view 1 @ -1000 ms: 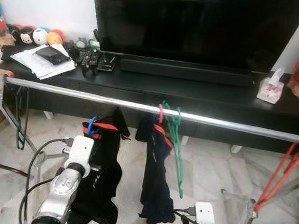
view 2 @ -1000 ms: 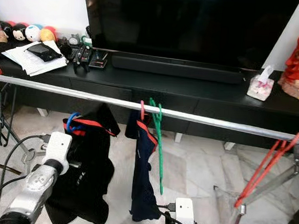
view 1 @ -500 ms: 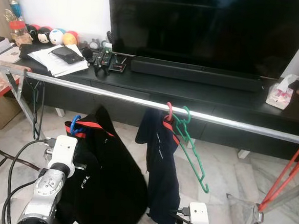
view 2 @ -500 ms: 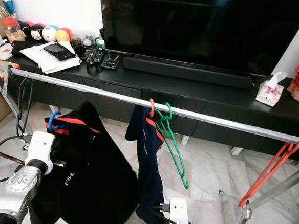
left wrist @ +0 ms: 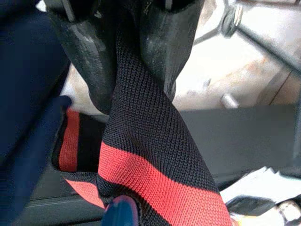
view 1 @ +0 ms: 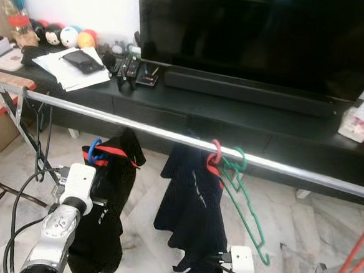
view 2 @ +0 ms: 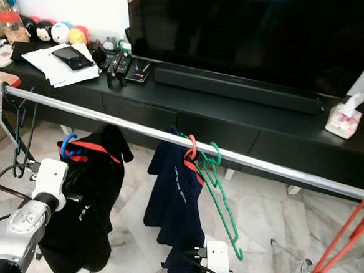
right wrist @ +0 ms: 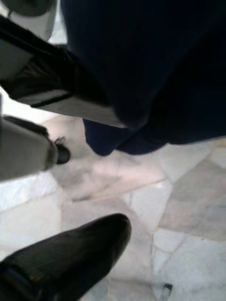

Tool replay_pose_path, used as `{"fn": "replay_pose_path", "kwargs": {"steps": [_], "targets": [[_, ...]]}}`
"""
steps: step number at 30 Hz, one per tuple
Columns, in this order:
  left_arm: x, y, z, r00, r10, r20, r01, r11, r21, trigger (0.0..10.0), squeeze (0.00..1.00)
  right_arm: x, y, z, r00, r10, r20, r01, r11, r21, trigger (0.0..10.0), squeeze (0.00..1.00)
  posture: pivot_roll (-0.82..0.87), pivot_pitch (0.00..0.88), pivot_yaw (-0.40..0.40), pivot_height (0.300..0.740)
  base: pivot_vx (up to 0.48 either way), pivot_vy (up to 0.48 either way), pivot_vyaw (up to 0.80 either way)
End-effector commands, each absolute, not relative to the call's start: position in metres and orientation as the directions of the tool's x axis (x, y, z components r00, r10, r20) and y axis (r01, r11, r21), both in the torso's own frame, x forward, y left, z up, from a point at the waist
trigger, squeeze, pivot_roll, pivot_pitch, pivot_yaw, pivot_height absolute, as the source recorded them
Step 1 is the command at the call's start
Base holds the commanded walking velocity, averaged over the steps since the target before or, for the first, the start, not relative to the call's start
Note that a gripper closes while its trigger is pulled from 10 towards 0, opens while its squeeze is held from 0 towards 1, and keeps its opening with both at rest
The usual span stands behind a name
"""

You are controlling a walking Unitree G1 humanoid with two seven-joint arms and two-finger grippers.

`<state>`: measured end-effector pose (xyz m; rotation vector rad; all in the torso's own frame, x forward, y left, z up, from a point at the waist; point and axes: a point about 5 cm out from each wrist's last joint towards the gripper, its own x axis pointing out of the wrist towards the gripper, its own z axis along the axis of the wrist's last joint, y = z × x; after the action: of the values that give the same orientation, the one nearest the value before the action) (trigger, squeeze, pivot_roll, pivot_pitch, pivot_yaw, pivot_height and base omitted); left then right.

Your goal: Hang hanger

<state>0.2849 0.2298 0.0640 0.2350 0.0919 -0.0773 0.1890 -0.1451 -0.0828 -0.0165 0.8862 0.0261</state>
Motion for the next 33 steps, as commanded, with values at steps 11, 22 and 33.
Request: {"fn": "replay_pose_path", "kwargs": {"steps": [11, 22, 33], "targets": [[0.290, 0.210, 0.092, 0.963, -0.268, 0.020, 0.255, 0.935, 0.246, 10.0, 0.00, 0.185, -0.151, -0.085, 0.614, 0.007, -0.789, -0.034, 0.999, -0.017, 10.0, 0.00, -0.04, 0.041, -0.030, 0.740, 0.000, 0.000, 0.00], [0.311, 0.196, 0.103, 0.917, -0.397, -0.021, 0.387, 0.880, 0.276, 10.0, 0.00, 0.185, -0.151, -0.085, 0.613, 0.011, -0.790, -0.040, 0.999, -0.017, 10.0, 0.00, -0.04, 0.043, -0.032, 0.740, 0.000, 0.000, 0.00], [0.340, 0.181, 0.107, 0.895, -0.434, -0.101, 0.443, 0.845, 0.301, 10.0, 0.00, 0.185, -0.150, -0.085, 0.610, 0.018, -0.792, -0.057, 0.998, -0.021, 10.0, 0.00, -0.05, 0.034, -0.022, 0.740, 0.000, 0.000, 0.00]]}}
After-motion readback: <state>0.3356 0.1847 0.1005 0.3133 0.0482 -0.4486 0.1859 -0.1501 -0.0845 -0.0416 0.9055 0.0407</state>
